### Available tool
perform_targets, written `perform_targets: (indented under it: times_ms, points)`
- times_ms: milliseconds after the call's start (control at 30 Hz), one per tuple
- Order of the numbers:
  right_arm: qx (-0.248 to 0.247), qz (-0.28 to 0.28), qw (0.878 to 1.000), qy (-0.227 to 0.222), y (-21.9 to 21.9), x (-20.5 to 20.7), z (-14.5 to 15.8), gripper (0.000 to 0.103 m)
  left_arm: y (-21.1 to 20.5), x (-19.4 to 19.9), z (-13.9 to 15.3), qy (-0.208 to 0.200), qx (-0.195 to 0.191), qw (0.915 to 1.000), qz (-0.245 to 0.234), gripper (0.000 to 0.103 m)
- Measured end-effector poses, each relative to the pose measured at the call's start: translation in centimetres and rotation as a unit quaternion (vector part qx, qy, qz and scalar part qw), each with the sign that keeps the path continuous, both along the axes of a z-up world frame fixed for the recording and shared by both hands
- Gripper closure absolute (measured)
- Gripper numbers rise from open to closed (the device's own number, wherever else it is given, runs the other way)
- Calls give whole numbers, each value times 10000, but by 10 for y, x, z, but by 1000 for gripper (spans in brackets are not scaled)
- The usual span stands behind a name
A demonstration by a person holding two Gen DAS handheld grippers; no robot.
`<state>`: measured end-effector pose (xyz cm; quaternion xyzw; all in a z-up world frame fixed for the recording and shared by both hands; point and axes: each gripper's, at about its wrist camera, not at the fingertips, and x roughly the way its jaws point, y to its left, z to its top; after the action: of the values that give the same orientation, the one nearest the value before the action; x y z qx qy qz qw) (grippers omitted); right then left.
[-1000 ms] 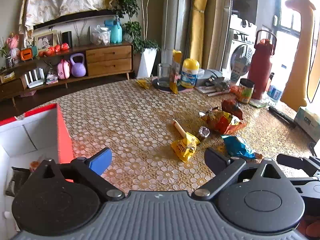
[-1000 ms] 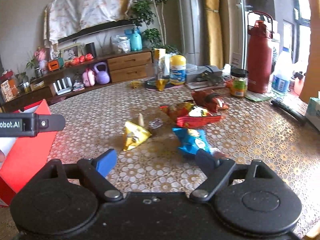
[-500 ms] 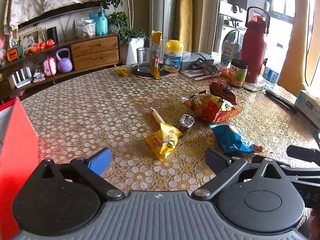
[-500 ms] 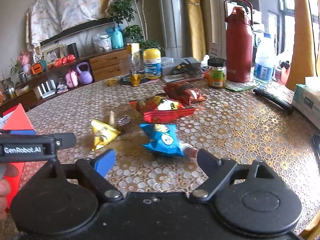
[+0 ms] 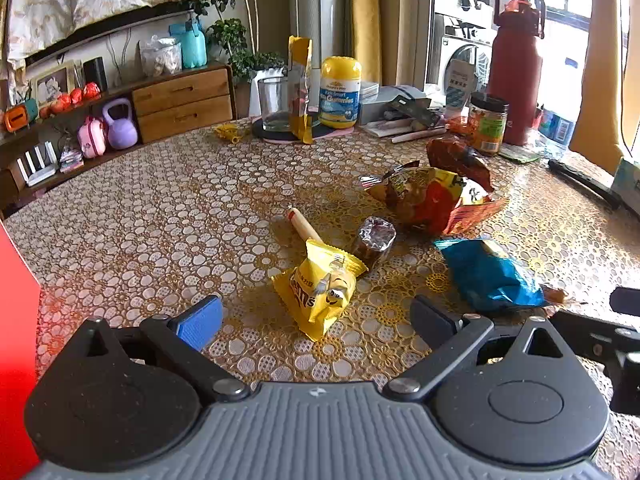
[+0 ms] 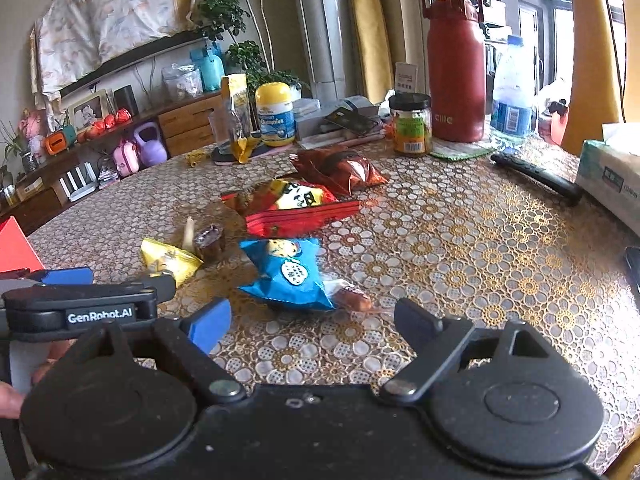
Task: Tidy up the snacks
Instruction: 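Move both open tools back toward the remaining snacks on the table, then grasp the yellow snack bag with the left gripper while the right gripper grasps the blue bag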
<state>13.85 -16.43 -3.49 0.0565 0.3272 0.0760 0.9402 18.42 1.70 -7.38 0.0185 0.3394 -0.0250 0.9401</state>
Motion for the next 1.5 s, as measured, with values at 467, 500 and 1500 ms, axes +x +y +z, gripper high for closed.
perform_targets:
  times_ms: [467,500,1500]
  points:
    - [-84,-11,9999,107,-2,14,-12,14,-1,25,-17,-49,54,9999,69,2]
    - [-95,-9,9999,103,-2,15,-13,14,-2,27,-18,-50,76,9999,72,2]
    - [-656,600,9958,217,42,74,-25,60,6,10,-16,-141,-18,9998,-111,68]
